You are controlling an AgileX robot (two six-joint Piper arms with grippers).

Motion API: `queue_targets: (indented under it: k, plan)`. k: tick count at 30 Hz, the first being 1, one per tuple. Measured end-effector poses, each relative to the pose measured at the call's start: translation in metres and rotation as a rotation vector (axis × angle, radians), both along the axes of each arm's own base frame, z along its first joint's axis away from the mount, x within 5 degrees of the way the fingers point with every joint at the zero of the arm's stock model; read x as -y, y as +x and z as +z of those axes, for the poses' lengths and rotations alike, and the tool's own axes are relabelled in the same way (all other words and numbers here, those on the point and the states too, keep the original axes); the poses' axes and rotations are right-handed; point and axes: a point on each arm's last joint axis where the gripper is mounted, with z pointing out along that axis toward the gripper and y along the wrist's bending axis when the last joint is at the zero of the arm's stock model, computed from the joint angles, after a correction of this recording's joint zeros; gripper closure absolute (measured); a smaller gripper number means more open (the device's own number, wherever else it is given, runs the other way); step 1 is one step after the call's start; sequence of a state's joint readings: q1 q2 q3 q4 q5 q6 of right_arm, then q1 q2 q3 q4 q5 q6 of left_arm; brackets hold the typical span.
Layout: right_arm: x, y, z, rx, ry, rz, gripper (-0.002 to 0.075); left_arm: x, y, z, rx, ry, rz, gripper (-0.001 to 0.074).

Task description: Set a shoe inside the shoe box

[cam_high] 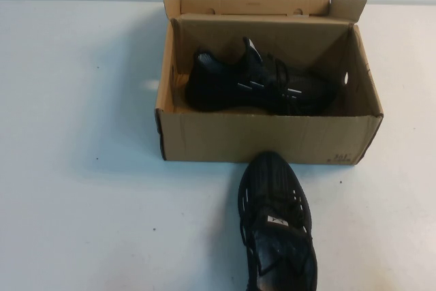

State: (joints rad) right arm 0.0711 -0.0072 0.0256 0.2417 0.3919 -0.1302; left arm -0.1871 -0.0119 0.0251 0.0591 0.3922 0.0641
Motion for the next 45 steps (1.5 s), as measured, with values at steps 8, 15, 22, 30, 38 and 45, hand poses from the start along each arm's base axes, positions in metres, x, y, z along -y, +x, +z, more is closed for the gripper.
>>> queue_targets:
  k: [8,15,22,30,38,45]
  plan:
    - [0.0,0.0,0.0,0.0,0.0,0.0,0.0742,0.0,0.0,0.0,0.0,0.0,0.0,0.0736]
    - [0.001,0.001,0.002,0.022,0.002,-0.007,0.0742,0.0,0.001,0.003,0.029,-0.005,-0.002,0.0736]
    - [0.005,0.005,0.019,0.216,0.021,-0.065,0.0742,0.002,0.004,0.023,0.254,-0.047,-0.015,0.0736]
    - [0.016,0.002,0.053,0.59,0.064,-0.18,0.0742,0.003,0.001,0.053,0.579,-0.107,-0.035,0.0736]
    - [0.019,-0.001,0.063,0.703,0.076,-0.215,0.0742,0.003,-0.001,0.058,0.635,-0.117,-0.038,0.0736]
    - [0.021,-0.004,0.068,0.761,0.083,-0.234,0.0742,0.003,-0.004,0.066,0.724,-0.147,-0.044,0.0736]
